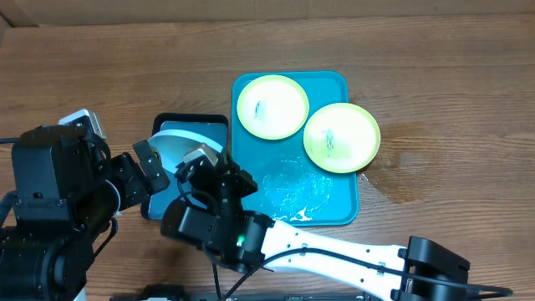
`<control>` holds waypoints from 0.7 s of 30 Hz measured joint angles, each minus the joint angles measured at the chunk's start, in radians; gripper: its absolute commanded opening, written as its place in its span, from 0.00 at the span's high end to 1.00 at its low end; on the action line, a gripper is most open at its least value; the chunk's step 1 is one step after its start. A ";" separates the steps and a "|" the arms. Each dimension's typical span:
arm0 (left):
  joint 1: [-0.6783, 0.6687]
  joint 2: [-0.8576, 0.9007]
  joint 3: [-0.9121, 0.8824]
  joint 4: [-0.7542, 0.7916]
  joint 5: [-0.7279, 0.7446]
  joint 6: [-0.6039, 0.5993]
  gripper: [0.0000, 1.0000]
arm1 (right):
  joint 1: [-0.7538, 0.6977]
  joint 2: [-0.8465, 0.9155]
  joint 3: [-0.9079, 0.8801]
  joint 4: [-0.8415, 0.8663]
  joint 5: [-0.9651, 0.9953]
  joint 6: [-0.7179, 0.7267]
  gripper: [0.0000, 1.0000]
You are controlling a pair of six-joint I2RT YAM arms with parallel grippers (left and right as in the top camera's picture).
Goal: Clean dirty plates on tray and stack at the side
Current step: 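Lift the white plate with the right gripper and tilt it over the sink tray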
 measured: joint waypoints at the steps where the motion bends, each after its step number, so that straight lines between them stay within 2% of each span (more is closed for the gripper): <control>1: 0.000 0.000 0.000 -0.001 0.000 0.000 0.00 | 0.003 0.000 0.000 0.000 0.007 0.000 0.96; 21: 0.000 0.000 0.000 -0.001 0.000 0.000 0.00 | 0.014 0.000 0.000 0.000 0.045 -0.008 0.96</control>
